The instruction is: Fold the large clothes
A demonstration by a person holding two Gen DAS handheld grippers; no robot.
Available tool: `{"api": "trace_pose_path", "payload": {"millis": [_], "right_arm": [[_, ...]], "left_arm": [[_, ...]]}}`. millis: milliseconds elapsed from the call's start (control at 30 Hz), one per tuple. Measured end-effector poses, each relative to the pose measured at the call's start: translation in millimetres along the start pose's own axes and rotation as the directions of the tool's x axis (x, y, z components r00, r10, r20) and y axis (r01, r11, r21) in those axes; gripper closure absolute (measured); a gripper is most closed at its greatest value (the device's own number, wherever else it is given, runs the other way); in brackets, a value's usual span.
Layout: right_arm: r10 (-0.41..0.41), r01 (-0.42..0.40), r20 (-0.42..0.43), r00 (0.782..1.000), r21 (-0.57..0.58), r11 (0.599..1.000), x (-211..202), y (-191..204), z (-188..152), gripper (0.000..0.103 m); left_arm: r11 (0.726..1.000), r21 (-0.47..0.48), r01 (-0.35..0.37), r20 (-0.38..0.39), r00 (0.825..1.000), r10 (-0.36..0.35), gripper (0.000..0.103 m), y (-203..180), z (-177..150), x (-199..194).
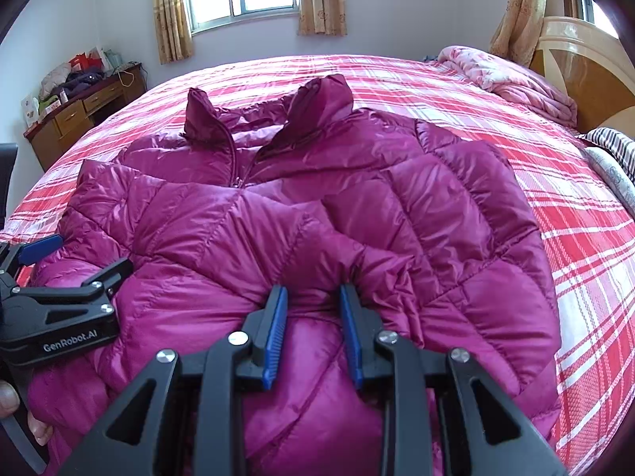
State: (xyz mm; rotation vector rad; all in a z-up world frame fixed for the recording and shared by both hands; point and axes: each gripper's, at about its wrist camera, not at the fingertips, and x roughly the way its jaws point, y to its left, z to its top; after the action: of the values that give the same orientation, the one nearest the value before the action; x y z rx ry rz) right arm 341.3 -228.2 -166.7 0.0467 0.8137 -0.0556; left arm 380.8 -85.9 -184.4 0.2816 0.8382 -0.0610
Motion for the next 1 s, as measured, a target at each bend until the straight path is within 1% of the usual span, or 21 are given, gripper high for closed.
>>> {"api": "trace_pose_path", "payload": {"millis": [167,400,533,600,633,667,700,733,767,833,867,933,1000], "right_arm": [[-0.008,0.008,-0.002,1.000,-0.008,1.000,1.0,1.2,0.1,0.073],[-0.005,0.005,-0.005,1.000,-0.008,1.000,1.4,1.2,0.6,0.073],[0.004,-0.004,-0.006,1.000,-0.009,1.000,0.2,-0.4,0.8,0.072],[0.006,-0.006,-0.011,1.000,-0.035,0.999,-1.5,2.0,2.0,0.070],[0.009,-0.009,-0.013,1.000,-0.052,0.999,-2.6,3.0,2.3,0.067],[0.025,-0.026,-0.015,1.000,-0.069,0.997,-4.0,4.5,2.1,0.059],[0.047,-0.048,-0.017,0.999,-0.079,0.996,-5.4,4.9,2.3,0.054],[0.071,-0.072,-0.021,0.997,-0.089,0.993,-7.4,5.6,2.4,0.043],[0.076,-0.079,-0.026,0.997,-0.096,0.992,-9.0,6.4,3.0,0.038],[0.088,-0.092,-0.039,0.995,-0.104,0.990,-14.3,6.9,6.8,0.037],[0.102,-0.105,-0.041,0.994,-0.098,0.990,-17.5,5.7,9.6,0.034],[0.123,-0.124,-0.024,0.992,-0.078,0.989,-25.0,0.6,18.8,0.031],[0.120,-0.119,0.002,0.993,-0.069,0.990,-30.1,-4.0,29.8,0.027]], "left_arm": [[1.000,0.004,-0.008,0.004,1.000,0.008,0.001,-1.2,0.7,0.6],[0.999,-0.034,0.040,-0.003,0.999,-0.040,0.001,8.2,-0.6,-1.9],[0.999,-0.023,0.033,-0.002,0.999,-0.033,0.001,7.8,0.0,-3.4],[0.999,-0.005,0.032,-0.010,0.999,-0.032,0.001,7.8,1.3,-5.5],[0.999,0.006,0.031,-0.013,0.999,-0.031,0.001,7.9,2.8,-6.3],[0.999,0.016,0.032,-0.021,0.999,-0.032,0.001,8.2,4.3,-7.0],[0.999,0.026,0.037,-0.030,0.999,-0.036,0.001,9.2,6.5,-8.6],[0.999,0.030,0.044,-0.033,0.999,-0.043,0.001,10.6,8.9,-10.9],[0.998,0.036,0.048,-0.033,0.998,-0.047,0.001,11.3,11.4,-12.6],[0.998,0.048,0.043,-0.026,0.999,-0.042,0.001,13.5,16.5,-17.4],[0.998,0.053,0.044,-0.010,0.999,-0.044,0.001,15.0,19.8,-21.5],[0.998,0.058,0.038,0.028,0.999,-0.040,0.001,18.3,28.6,-29.6],[0.998,0.061,0.033,0.049,0.998,-0.036,0.001,19.7,39.8,-32.3]]}}
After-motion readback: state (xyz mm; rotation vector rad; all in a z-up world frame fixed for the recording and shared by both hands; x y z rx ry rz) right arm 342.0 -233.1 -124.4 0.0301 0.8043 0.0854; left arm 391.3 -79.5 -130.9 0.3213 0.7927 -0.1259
